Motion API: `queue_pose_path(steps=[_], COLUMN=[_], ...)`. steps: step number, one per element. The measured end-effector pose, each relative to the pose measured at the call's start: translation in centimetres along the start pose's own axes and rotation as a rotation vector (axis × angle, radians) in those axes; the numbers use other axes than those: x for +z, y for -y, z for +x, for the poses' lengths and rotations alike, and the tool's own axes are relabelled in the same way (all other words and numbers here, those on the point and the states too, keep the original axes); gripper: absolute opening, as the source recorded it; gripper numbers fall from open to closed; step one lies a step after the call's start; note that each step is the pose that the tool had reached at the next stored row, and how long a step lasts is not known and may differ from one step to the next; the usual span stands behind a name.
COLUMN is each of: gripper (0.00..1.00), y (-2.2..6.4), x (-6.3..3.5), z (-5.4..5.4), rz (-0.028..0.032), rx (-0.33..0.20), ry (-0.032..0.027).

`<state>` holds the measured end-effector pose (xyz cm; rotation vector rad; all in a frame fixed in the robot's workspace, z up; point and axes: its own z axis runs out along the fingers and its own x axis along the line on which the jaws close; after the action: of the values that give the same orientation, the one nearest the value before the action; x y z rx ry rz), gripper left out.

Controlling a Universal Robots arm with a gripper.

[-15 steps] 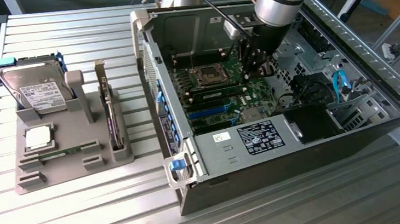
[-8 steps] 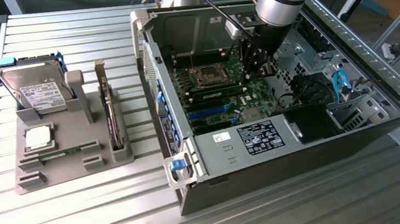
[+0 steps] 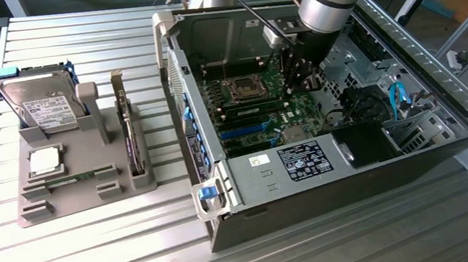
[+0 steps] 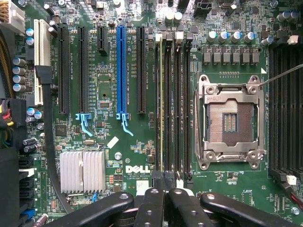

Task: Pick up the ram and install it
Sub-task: 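Press down the ram until it locks into place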

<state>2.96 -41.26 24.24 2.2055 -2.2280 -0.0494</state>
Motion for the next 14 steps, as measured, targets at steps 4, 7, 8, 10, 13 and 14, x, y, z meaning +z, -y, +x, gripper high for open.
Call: queue_pose_path(steps=[4,7,8,10,13,14], gripper=[0.10,0.10,0.10,0.10,0.10,0.10], y=[0.01,0.01,0.01,0.01,0.02,0.02], x=[0.17,0.42,0.43,0.44,0.58,0.63], z=[0.00,0.01,0.01,0.01,0.01,0.01], rz=[0.0001,0.0001,0.0001,0.0001,0.0001,0.0001], rx=[0.000,0.000,0.000,0.000,0.000,0.000], ry=[0.0002,0.0001,-0.0001,0.0000,0.0001,0.0001])
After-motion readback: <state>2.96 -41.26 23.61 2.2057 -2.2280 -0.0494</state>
